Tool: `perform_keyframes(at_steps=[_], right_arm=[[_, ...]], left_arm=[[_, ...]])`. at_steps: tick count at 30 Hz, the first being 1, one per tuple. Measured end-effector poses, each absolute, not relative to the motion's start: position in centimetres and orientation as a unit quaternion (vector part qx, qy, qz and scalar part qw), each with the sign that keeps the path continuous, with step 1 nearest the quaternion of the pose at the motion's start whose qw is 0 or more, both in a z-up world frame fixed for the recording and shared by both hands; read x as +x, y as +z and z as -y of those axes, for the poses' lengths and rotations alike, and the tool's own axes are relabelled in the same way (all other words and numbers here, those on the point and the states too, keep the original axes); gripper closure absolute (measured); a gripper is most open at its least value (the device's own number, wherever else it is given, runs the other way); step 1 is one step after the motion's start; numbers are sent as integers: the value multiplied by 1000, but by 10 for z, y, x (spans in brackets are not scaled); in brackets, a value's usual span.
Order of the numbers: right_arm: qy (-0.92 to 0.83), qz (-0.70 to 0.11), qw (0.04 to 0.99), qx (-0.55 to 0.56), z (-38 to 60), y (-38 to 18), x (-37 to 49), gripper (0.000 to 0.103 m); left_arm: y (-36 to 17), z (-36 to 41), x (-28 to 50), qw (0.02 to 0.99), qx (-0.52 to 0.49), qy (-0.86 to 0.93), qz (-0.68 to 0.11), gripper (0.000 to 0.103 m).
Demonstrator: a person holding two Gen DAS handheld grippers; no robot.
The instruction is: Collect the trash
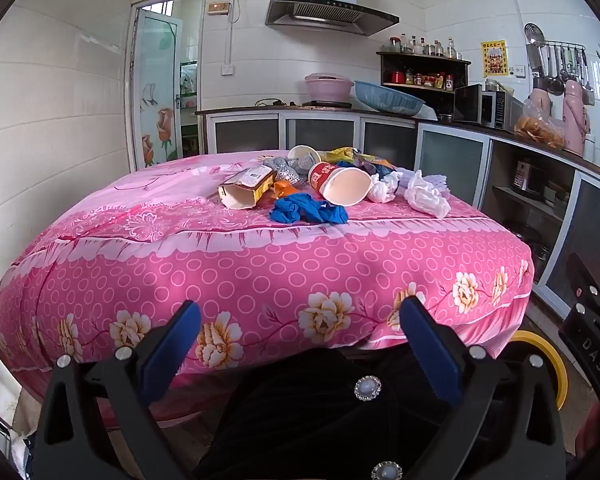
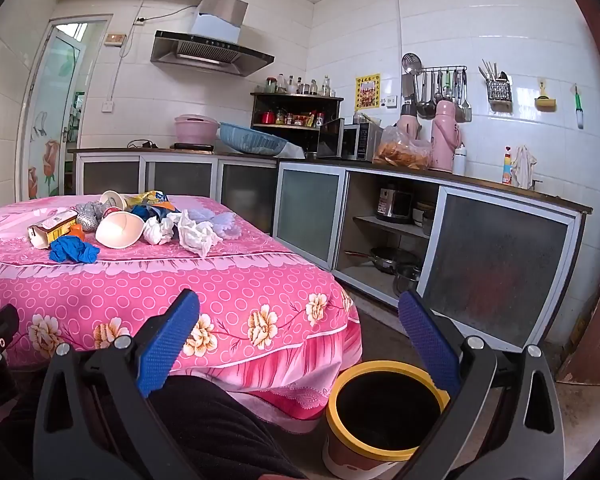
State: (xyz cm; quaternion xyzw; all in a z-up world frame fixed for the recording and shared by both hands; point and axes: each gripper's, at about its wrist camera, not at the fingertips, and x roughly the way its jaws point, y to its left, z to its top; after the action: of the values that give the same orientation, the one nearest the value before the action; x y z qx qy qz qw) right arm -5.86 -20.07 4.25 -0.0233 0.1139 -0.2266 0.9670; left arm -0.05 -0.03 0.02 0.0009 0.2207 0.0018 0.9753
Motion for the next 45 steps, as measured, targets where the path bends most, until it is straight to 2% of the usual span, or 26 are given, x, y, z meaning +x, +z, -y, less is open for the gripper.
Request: perform_keyframes(at_steps=[45], right_arm=[[-226,-118,966,-26,197,40,-54,8]], left_arm=[[-2,-3,1,974,-1,2,-227,7]])
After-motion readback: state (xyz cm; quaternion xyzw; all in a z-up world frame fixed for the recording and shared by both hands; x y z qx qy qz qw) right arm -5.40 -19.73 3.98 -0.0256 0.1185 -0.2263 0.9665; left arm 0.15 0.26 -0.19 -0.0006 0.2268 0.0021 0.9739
